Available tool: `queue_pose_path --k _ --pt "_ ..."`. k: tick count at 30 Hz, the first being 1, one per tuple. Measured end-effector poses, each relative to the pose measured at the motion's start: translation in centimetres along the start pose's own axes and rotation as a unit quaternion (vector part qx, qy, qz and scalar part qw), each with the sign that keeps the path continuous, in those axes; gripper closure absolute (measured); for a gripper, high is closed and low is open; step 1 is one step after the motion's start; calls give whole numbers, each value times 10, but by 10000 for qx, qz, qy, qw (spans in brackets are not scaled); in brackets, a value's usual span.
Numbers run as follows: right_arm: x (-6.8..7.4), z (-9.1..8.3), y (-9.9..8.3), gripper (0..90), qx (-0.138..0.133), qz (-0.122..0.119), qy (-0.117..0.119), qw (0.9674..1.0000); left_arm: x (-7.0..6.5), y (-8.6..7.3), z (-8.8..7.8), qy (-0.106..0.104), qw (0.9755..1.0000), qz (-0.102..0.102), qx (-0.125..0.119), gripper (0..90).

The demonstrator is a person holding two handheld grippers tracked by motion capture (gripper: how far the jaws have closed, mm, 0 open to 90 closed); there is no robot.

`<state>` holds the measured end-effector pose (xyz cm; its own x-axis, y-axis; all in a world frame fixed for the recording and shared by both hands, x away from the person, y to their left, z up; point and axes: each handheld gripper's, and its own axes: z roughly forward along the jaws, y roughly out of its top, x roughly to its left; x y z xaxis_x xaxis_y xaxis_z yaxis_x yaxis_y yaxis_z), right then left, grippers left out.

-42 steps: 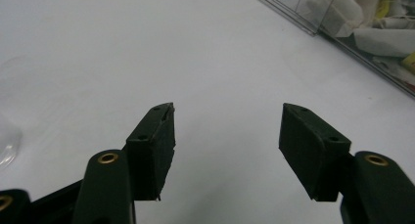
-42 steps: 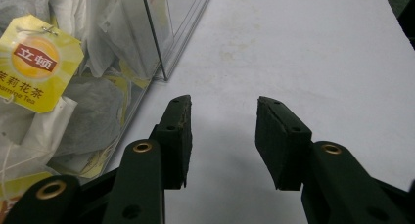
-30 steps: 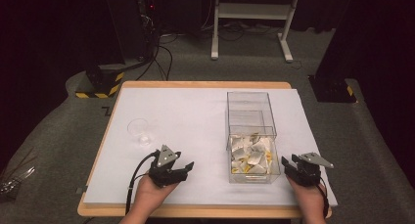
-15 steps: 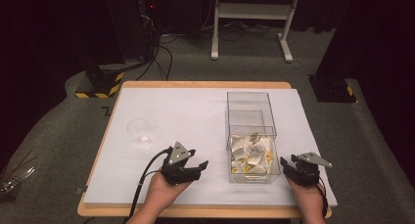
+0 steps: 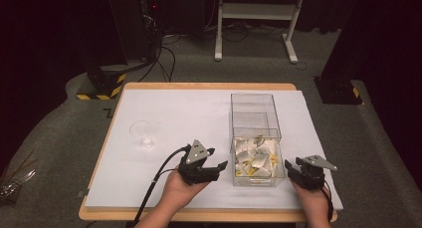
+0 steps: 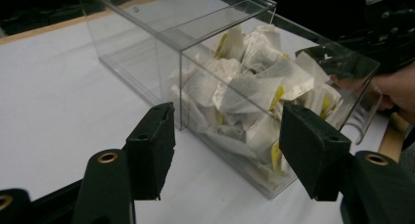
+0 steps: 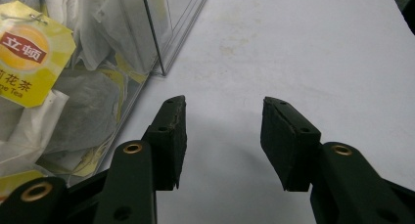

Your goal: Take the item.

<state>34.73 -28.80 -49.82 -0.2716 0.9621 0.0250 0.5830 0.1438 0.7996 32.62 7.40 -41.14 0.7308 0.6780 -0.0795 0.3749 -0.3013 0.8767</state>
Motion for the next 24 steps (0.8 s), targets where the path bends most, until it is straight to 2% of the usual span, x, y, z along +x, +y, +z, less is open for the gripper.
queue_pose_path --k 5,16,24 --pt "0 0 0 525 -1 1 11 10000 -8 7 9 -100 9999 91 3 387" --pt "0 0 0 525 -7 -16 17 10000 -20 17 28 -294 9995 147 4 402" --pt "0 0 0 525 -12 -23 19 10000 -28 19 47 -378 9989 231 157 455"
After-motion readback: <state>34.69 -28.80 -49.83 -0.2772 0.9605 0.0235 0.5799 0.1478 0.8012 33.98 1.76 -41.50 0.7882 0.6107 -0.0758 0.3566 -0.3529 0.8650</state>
